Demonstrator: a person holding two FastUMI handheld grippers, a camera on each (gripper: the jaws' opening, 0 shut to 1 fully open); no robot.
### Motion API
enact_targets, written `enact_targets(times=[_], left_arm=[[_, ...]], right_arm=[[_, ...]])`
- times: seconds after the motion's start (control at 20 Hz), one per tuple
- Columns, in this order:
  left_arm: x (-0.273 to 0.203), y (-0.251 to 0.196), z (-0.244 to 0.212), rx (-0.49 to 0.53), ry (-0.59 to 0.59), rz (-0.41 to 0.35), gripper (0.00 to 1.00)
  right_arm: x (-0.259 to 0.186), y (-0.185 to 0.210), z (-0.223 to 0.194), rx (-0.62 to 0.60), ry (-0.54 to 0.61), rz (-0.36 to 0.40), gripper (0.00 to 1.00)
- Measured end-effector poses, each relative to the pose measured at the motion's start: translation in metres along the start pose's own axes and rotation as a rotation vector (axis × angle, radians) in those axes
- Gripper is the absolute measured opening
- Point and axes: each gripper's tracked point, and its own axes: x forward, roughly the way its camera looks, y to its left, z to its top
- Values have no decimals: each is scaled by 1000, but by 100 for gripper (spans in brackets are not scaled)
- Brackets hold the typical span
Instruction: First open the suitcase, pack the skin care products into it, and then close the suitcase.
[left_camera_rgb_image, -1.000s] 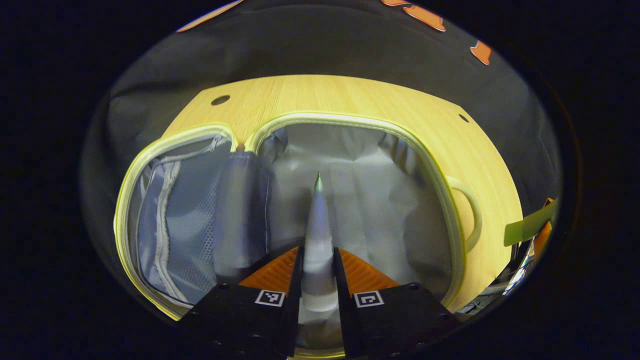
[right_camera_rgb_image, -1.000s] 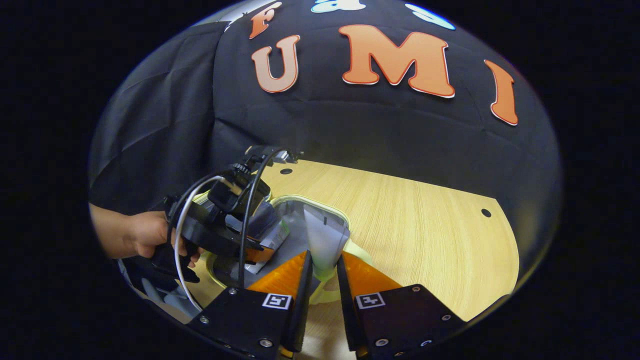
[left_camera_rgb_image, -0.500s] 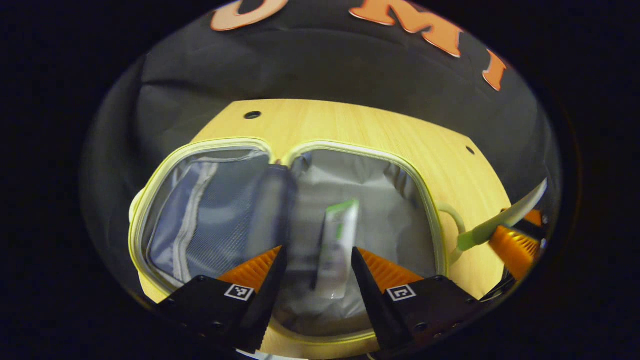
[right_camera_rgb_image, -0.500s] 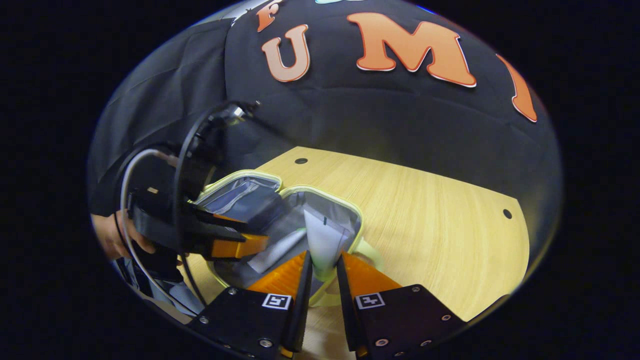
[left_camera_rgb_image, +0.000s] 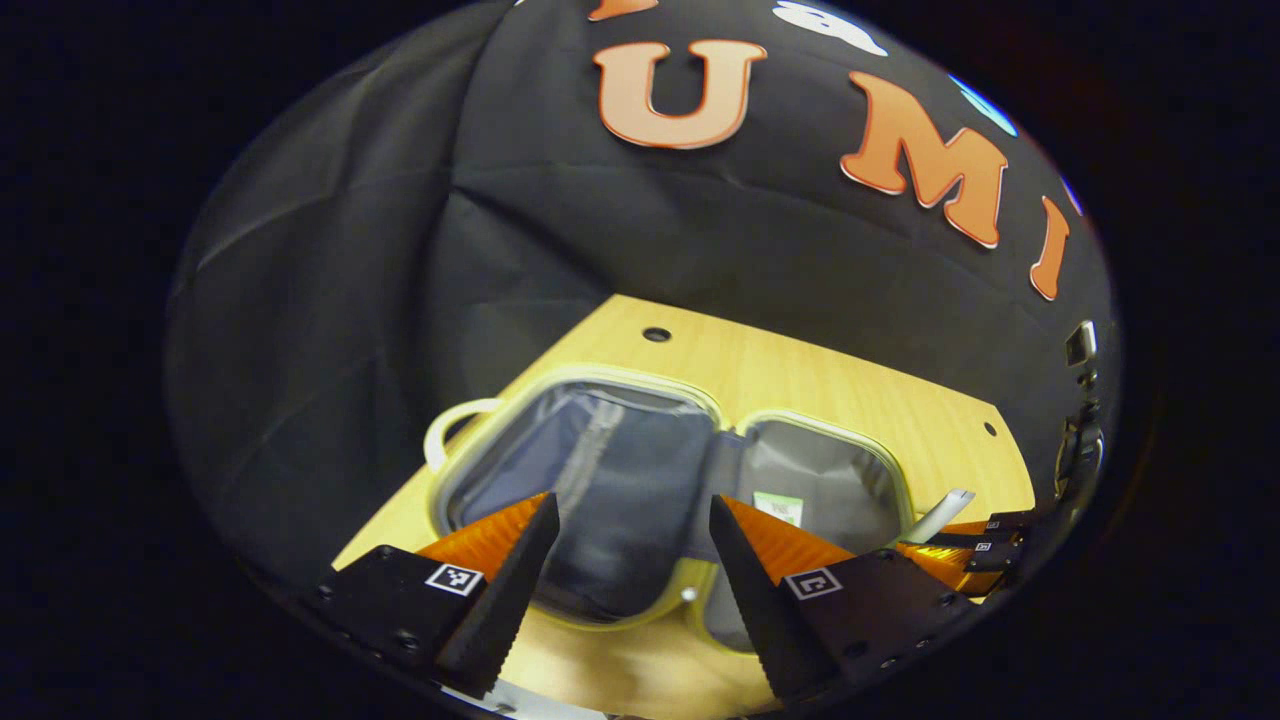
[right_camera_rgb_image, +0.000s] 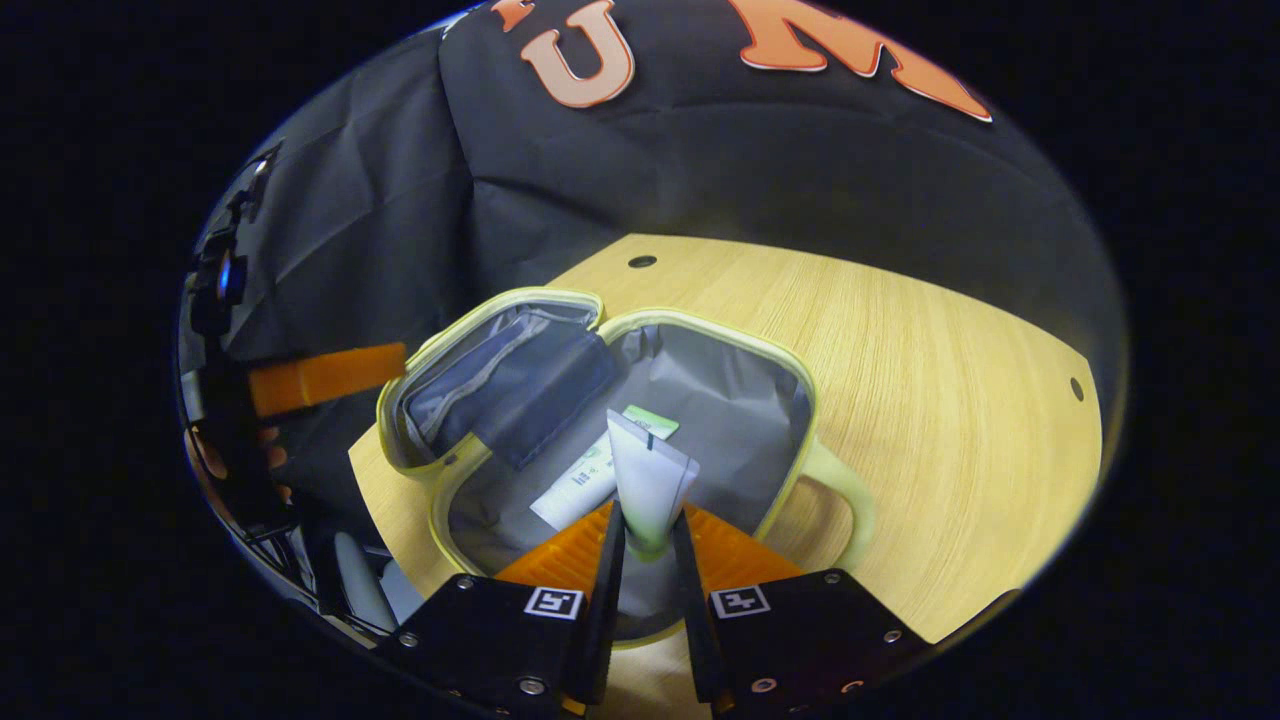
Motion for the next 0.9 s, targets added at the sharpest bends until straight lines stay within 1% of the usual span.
enact_targets(times=[0.1, 0.15, 0.2, 0.25, 0.3, 0.35, 0.45, 0.5, 0.55, 0.6, 0.65, 0.7, 0.9], left_arm=[[-14, 35, 10, 7, -19, 43, 93], [-12, 48, 9, 12, -21, 72, 94], [-12, 60, 10, 9, -23, 92, 94], [-13, 71, 11, 1, -30, 111, 94], [-14, 84, 13, -29, -51, 137, 99], [-12, 93, 21, -85, -91, 145, 94], [-4, 109, 22, -197, -90, 156, 94], [-1, 121, 17, -227, -79, 167, 94], [6, 129, 14, -236, -74, 175, 95], [14, 137, 13, -238, -72, 180, 95], [21, 146, 12, -237, -61, 173, 95], [27, 153, 12, -235, -49, 166, 95], [58, 181, 5, -242, -3, 158, 95]], right_arm=[[8, -3, -11, 18, 63, -15, 33], [13, -3, -13, 31, 85, -20, 33], [18, -2, -16, 43, 106, -23, 28], [22, -3, -19, 59, 131, -27, 28], [25, -5, -21, 81, 147, -35, 33], [28, -2, -23, 102, 160, -32, 33], [37, 0, -20, 136, 163, -40, 33], [42, 0, -18, 153, 168, -46, 33], [42, -2, -18, 173, 174, -55, 33], [44, -4, -20, 189, 186, -70, 28], [45, -6, -22, 200, 197, -87, 28], [46, -7, -20, 206, 189, -97, 32], [44, -4, -18, 238, 176, -141, 34]])
